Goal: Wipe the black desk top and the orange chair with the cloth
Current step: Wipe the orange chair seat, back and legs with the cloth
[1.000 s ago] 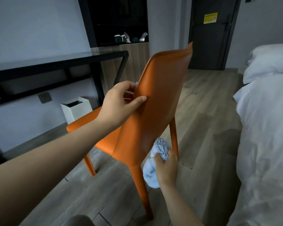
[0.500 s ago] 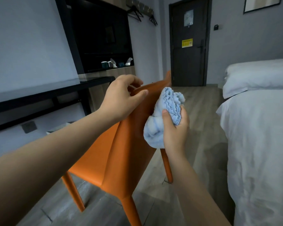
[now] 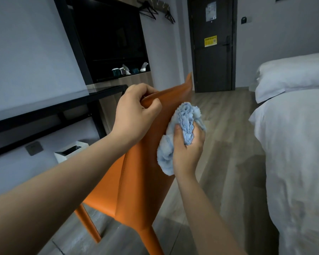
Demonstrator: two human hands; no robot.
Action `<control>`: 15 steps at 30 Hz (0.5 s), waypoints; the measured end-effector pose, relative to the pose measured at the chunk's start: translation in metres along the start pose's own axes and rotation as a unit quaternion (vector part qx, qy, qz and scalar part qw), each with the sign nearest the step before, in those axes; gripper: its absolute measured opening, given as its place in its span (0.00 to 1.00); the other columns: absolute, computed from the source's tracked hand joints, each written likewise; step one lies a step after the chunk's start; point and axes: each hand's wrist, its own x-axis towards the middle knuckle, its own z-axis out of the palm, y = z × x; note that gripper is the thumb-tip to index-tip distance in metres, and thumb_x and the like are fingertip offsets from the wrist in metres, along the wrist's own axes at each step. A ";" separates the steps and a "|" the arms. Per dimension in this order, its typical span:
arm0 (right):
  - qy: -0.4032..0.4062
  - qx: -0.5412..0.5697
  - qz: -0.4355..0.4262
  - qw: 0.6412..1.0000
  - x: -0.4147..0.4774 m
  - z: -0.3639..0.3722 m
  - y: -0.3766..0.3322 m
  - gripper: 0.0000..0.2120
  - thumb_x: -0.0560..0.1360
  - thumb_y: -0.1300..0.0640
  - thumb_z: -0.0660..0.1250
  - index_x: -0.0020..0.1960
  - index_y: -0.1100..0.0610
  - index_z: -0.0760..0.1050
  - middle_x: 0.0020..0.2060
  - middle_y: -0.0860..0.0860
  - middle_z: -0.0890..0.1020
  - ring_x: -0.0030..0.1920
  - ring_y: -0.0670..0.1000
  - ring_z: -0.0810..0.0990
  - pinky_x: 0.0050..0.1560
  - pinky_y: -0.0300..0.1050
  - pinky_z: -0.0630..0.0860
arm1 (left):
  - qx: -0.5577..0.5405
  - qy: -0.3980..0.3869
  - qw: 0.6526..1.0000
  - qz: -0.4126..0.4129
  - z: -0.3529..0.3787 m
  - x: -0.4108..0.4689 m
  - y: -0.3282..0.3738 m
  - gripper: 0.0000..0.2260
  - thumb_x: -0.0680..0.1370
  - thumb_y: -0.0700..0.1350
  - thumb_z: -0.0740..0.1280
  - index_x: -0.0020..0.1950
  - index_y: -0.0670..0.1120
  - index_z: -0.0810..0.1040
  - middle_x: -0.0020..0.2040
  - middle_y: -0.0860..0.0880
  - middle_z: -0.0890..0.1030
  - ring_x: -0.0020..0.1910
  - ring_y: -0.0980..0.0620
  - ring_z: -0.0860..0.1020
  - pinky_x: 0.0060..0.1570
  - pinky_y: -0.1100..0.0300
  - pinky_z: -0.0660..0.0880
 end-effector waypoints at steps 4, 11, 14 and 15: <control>-0.029 -0.020 0.085 0.996 -0.026 -0.010 0.050 0.21 0.74 0.44 0.65 0.61 0.55 0.76 0.55 0.51 0.79 0.57 0.47 0.78 0.57 0.38 0.76 | -0.016 0.003 1.000 -0.006 0.003 -0.001 -0.001 0.06 0.75 0.42 0.65 0.50 0.48 0.79 0.48 0.52 0.79 0.47 0.55 0.78 0.49 0.51 0.79; -0.055 -0.065 0.252 0.964 -0.091 -0.024 0.124 0.11 0.76 0.53 0.67 0.58 0.53 0.77 0.52 0.51 0.80 0.52 0.46 0.80 0.48 0.34 0.77 | -0.033 0.004 0.999 -0.009 0.004 0.000 -0.004 0.05 0.76 0.43 0.64 0.49 0.49 0.78 0.47 0.50 0.79 0.45 0.53 0.78 0.45 0.54 0.79; -0.074 -0.091 0.295 0.948 -0.104 -0.028 0.142 0.07 0.76 0.52 0.67 0.52 0.53 0.78 0.47 0.51 0.82 0.50 0.51 0.81 0.51 0.50 0.79 | -0.032 0.005 0.999 -0.005 0.006 0.000 -0.005 0.05 0.75 0.44 0.64 0.48 0.50 0.78 0.46 0.50 0.79 0.44 0.53 0.78 0.43 0.56 0.78; -0.078 -0.098 0.308 0.943 -0.106 -0.031 0.146 0.06 0.76 0.52 0.67 0.51 0.53 0.78 0.46 0.51 0.82 0.49 0.51 0.81 0.49 0.49 0.79 | -0.031 0.007 0.999 -0.005 0.006 0.000 -0.005 0.05 0.75 0.45 0.64 0.49 0.49 0.78 0.46 0.50 0.79 0.44 0.53 0.78 0.43 0.55 0.78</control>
